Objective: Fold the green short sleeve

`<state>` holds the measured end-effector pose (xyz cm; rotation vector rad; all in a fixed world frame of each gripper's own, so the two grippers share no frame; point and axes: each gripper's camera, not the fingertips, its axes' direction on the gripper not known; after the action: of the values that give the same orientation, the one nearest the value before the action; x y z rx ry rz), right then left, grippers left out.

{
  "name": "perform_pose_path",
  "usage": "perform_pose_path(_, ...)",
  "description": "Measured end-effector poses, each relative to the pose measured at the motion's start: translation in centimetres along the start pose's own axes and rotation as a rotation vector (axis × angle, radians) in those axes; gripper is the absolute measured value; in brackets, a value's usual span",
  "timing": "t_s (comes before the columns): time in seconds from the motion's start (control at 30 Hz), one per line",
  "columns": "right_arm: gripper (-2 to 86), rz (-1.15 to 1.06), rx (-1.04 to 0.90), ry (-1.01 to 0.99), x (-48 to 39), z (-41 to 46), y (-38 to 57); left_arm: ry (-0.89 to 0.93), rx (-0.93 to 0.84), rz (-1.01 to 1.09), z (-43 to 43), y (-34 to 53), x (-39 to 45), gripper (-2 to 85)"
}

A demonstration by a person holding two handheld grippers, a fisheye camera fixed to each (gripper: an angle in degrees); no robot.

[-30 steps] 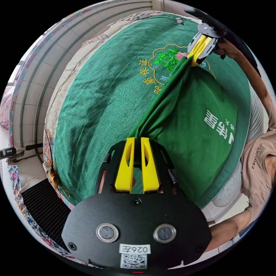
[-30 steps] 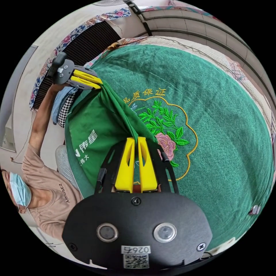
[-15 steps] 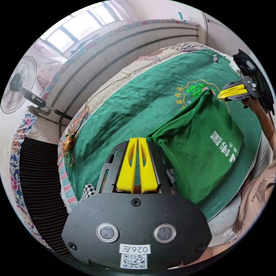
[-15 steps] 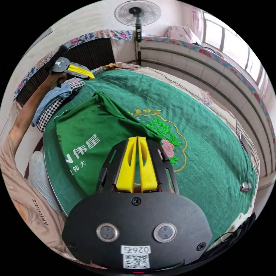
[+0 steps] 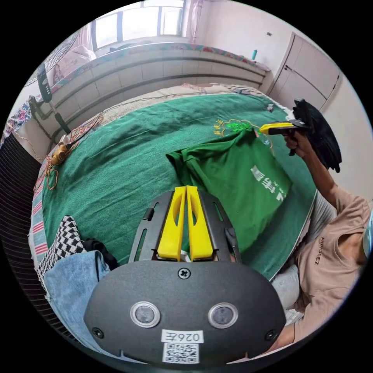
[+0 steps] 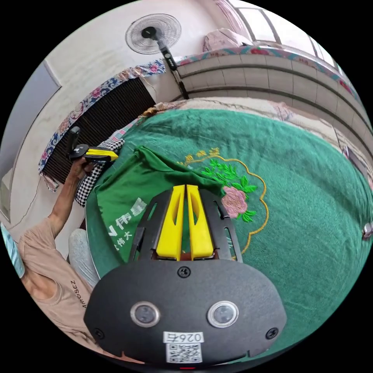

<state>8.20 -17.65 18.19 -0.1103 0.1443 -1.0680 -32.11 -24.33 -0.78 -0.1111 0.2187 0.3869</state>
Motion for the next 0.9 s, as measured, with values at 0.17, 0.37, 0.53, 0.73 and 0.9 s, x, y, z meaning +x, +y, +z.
perform_pose_path(0.17, 3.9, -0.256, -0.023, -0.074, -11.4, 4.1, -6.5, -0.037, 0.054, 0.055, -0.3, 4.2, 1.0, 4.5)
perform_pose_path(0.37, 5.8, -0.302, -0.144, 0.019, -16.8, 14.0, -14.3, 0.086, -0.123, 0.044, 5.3, 4.4, -3.4, 5.7)
perform_pose_path(0.53, -0.9, -0.272, -0.245, 0.008, -16.1, 17.4, -16.6, 0.105, -0.047, -0.005, 4.8, 7.1, -6.3, 0.1)
perform_pose_path(0.73, -0.9, -0.164, -0.176, -0.116, -13.4, 16.1, -16.7, 0.255, 0.012, -0.176, 5.2, 11.6, -11.6, 1.1)
perform_pose_path(0.9, 1.2, -0.125, -0.155, -0.047, -12.9, 14.2, -15.8, 0.074, 0.083, -0.219, 2.8, 15.0, -10.1, 4.3)
